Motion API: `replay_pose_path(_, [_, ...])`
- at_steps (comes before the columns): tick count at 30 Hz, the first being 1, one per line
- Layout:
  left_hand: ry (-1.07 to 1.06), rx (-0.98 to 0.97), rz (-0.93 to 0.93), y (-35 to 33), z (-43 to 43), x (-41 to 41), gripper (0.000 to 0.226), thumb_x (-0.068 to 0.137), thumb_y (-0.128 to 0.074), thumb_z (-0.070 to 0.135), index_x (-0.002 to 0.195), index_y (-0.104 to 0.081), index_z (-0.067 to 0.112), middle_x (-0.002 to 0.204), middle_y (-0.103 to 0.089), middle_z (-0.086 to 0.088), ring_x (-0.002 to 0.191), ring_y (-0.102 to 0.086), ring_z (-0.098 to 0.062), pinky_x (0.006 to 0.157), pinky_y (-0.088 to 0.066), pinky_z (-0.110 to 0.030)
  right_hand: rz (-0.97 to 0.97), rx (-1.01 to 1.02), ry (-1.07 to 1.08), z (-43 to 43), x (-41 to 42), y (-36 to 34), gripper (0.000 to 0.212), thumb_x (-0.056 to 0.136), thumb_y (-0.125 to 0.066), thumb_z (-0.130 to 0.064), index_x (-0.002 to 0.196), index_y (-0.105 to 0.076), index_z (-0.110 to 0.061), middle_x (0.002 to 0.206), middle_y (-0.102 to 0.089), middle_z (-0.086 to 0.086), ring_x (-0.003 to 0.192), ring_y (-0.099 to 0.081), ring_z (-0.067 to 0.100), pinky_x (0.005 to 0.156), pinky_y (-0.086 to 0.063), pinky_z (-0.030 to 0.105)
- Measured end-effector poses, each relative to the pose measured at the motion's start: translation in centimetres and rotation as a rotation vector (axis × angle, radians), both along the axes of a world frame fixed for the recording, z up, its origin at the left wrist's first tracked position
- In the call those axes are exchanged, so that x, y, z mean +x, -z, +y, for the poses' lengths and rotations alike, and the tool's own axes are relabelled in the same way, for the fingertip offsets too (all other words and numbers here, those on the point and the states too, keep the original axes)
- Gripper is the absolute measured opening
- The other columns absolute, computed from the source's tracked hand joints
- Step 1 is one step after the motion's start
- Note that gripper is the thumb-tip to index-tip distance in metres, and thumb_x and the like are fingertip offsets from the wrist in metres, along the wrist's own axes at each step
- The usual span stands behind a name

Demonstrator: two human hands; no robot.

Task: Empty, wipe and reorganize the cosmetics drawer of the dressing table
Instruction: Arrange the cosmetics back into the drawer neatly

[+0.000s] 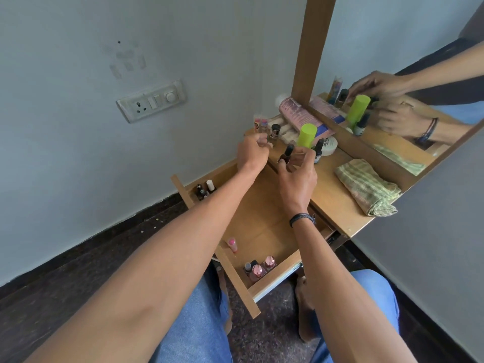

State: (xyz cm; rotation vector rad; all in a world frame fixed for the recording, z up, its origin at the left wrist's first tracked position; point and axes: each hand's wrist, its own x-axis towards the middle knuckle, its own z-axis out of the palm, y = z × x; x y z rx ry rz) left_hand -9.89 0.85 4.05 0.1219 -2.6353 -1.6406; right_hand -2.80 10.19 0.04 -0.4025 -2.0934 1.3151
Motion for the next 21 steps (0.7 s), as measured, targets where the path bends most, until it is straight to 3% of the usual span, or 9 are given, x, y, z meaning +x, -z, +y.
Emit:
replay_pose_path(4, [-0.023, 0.010, -0.025, 0.8, 1.1, -0.6, 0.034, 0.089, -0.069, 0.013, 0.124, -0.068, 0.014, 0.106, -0.074, 0.001, 0.100, -0.066, -0.013, 0.089, -0.050, -0.026, 0.010, -0.045, 0.032, -0.2, 0.0, -0.2, 0.037, 0.086, -0.071, -0.013, 0.117, -0.052, -0.021, 0.101, -0.068, -0.008, 0.086, -0.066, 0.006, 0.083, -0.056, 0.030])
replay_pose_path(11, [-0.039, -0.090, 0.022, 0.5, 2.1, -1.4, 0.023, 0.089, -0.072, 0.022, 0.112, -0.071, 0.020, 0.097, -0.073, 0.002, 0.091, -0.067, -0.018, 0.076, -0.044, -0.026, -0.030, -0.055, 0.059, -0.2, -0.2, -0.2, 0.039, 0.086, -0.072, -0.010, 0.116, -0.052, -0.024, 0.102, -0.067, -0.009, 0.092, -0.066, 0.009, 0.086, -0.055, 0.031])
replay_pose_path(16, [-0.019, -0.194, 0.048, 0.6, 2.3, -1.8, 0.024, 0.089, -0.073, 0.028, 0.111, -0.070, 0.021, 0.104, -0.074, 0.000, 0.097, -0.068, -0.022, 0.079, -0.050, -0.030, -0.027, -0.026, 0.068, -0.3, -0.2, -0.2, 0.037, 0.086, -0.073, -0.010, 0.116, -0.055, -0.021, 0.105, -0.067, -0.008, 0.095, -0.065, 0.008, 0.088, -0.056, 0.031])
replay_pose_path(21, [-0.011, -0.217, 0.092, 0.8, 2.4, -1.7, 0.016, 0.090, -0.071, 0.027, 0.105, -0.068, 0.021, 0.104, -0.073, 0.000, 0.096, -0.068, -0.023, 0.073, -0.044, -0.027, -0.029, -0.029, 0.066, -0.4, -0.2, -0.3, 0.036, 0.085, -0.074, -0.009, 0.115, -0.056, -0.020, 0.104, -0.066, -0.010, 0.095, -0.065, 0.009, 0.089, -0.057, 0.037])
